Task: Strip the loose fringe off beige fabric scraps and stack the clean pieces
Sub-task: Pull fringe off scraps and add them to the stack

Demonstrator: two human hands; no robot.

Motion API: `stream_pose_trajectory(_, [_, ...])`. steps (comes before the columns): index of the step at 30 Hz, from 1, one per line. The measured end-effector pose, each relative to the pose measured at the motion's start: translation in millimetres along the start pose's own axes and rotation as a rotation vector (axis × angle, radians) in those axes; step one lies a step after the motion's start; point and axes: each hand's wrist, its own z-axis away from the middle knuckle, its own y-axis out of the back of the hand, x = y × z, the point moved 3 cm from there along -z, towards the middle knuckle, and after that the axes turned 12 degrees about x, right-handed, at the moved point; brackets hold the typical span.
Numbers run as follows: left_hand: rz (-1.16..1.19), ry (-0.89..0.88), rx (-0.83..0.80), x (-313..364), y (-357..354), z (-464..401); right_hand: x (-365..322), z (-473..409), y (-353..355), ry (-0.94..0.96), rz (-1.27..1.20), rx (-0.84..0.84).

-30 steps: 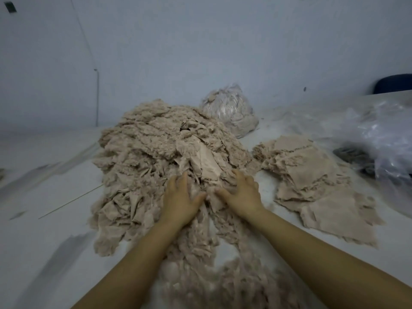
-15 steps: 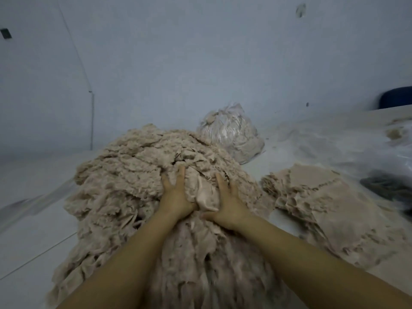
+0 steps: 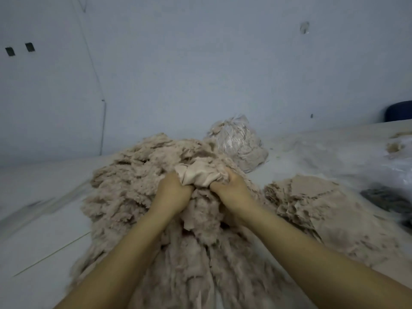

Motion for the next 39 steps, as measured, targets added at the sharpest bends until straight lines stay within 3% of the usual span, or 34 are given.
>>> stream_pose_trajectory(3, [0.005,0.006,-0.071,13.5,17.9,32.9,-18.5,40.2,19.1,0.032,-0.055,-0.027])
stream_pose_trajectory(9, [-0.071,-0.069,-0.267,3.0,17.3,143.0,26.1,136.4,64.9,-0.084,0.144,-0.147])
stream_pose_trajectory(13, [-0.227,0.097,-0.561,-16.0,13.2,180.8,44.6,172.0,98.7,0.001,0.331,-0.202])
stream_pose_trajectory(16, [-0.217,0.119,-0.668,-19.5,18.7,181.9,54.0,177.2,120.5,-0.093,0.301,-0.174])
stream_pose_trajectory(18, [-0.209,0.139,-0.622,-10.1,24.3,176.2,61.9,177.3,128.2,-0.278,0.23,-0.167])
stream_pose_trajectory(20, [-0.201,0.081,-0.393,5.8,28.8,166.5,67.8,177.7,131.1,-0.457,0.085,-0.143])
stream_pose_trajectory(22, [-0.25,-0.12,-0.131,24.5,28.2,157.7,66.5,175.8,132.9,-0.517,-0.007,-0.129])
stream_pose_trajectory(23, [-0.248,-0.249,-0.084,33.5,22.6,154.4,63.3,174.7,133.4,-0.523,-0.045,-0.128])
stream_pose_trajectory(24, [-0.211,-0.351,-0.108,39.8,13.2,152.6,60.5,172.4,133.2,-0.516,-0.086,-0.12])
stream_pose_trajectory(26, [-0.063,-0.473,-0.313,50.1,-10.3,153.5,55.2,166.0,132.0,-0.444,-0.051,-0.112])
stream_pose_trajectory(29, [0.003,-0.494,-0.562,45.6,-40.0,150.8,46.0,164.8,125.2,-0.258,0.108,-0.145])
stream_pose_trajectory(32, [-0.214,-0.308,-0.483,16.1,-51.0,120.5,50.8,167.0,128.8,-0.245,0.026,-0.243])
stream_pose_trajectory(34, [-0.292,-0.148,-0.468,-1.5,-52.8,106.6,56.5,165.1,139.4,-0.323,-0.045,-0.194])
stream_pose_trajectory(36, [-0.295,-0.169,-0.463,2.7,-58.1,109.1,61.1,161.2,148.9,-0.424,-0.124,-0.129])
stream_pose_trajectory(39, [-0.225,-0.28,-0.255,27.4,-66.0,120.0,56.7,155.0,147.9,-0.524,-0.217,-0.147])
